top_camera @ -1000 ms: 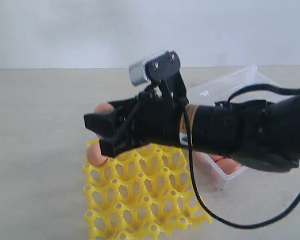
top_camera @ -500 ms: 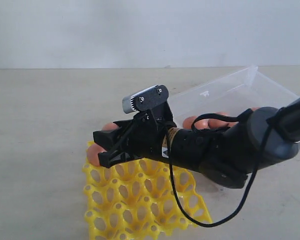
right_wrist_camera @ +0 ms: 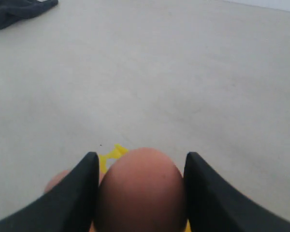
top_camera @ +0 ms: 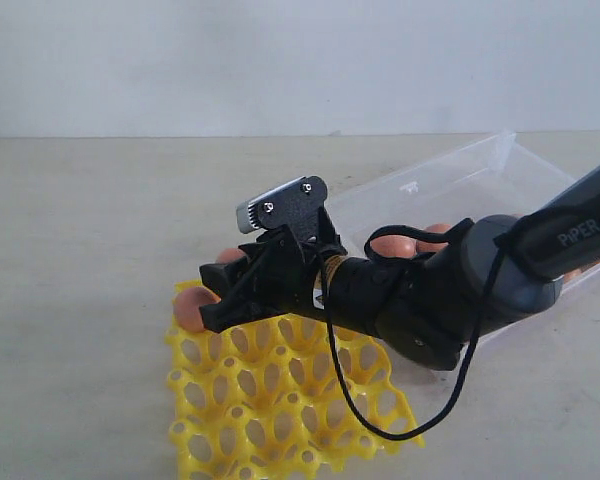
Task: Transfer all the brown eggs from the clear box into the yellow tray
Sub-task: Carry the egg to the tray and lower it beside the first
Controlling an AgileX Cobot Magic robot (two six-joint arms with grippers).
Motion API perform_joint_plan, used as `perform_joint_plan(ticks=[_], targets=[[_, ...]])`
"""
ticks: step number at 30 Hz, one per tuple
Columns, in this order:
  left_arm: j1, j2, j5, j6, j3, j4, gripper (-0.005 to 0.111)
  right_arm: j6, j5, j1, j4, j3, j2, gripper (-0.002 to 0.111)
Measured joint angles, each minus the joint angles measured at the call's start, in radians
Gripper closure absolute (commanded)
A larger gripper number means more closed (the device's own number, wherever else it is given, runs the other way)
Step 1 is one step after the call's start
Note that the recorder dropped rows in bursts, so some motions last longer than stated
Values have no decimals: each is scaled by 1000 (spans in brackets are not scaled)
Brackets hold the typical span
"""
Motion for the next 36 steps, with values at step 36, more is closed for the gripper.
perform_joint_plan(ticks=[36], targets=[[0,0,0,0,0,0,103,-74,75,0,17,0,5,66]])
